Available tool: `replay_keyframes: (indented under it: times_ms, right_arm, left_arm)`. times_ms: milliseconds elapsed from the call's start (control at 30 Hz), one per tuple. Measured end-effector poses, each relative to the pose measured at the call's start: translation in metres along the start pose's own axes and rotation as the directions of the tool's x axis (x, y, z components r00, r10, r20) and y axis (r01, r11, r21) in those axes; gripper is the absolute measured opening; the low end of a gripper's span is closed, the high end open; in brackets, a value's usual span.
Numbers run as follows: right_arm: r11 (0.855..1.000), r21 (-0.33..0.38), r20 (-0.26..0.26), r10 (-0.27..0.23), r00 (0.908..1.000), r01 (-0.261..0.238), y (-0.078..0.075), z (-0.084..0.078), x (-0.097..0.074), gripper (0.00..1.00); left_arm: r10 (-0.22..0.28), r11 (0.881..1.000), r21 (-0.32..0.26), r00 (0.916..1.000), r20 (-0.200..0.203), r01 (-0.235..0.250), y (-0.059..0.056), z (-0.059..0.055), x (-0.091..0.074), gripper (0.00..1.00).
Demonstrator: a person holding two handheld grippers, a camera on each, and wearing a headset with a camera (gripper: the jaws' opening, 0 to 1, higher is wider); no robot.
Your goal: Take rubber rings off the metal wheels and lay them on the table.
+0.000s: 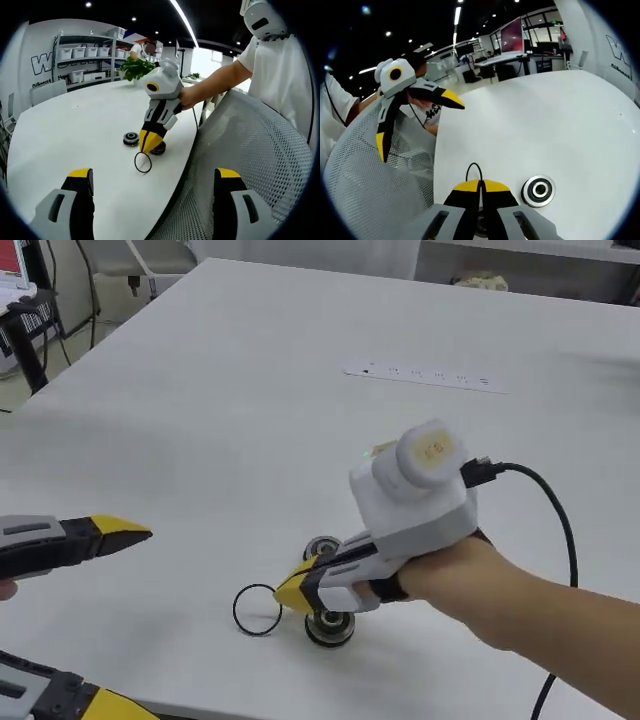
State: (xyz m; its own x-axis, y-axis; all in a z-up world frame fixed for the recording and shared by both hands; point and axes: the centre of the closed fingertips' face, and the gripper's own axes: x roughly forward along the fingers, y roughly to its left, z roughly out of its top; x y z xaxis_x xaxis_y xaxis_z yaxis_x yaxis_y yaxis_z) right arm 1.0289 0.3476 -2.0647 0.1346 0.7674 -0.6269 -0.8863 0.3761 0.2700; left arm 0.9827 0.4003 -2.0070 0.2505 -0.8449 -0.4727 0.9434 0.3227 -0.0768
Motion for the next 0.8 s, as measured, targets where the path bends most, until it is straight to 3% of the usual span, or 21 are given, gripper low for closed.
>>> replay_keyframes:
  times_ms: [400,800]
  right_arm:
    - [0.999,-0.008,0.002,-0.053,0.9986,0.053,-0.011,-0.002,-0.007,0.05]
    - [0.997,-0.002,0.058,-0.075,0.9954,0.076,-0.010,-0.005,-0.045,0.09]
  left_arm:
    - [0.003,1.000,0.002,1.0000,-0.001,-0.003,0.000,0.000,0.000,0.97]
    - [-0.020,1.000,0.013,0.9998,-0.009,0.020,-0.002,0.001,0.000,0.99]
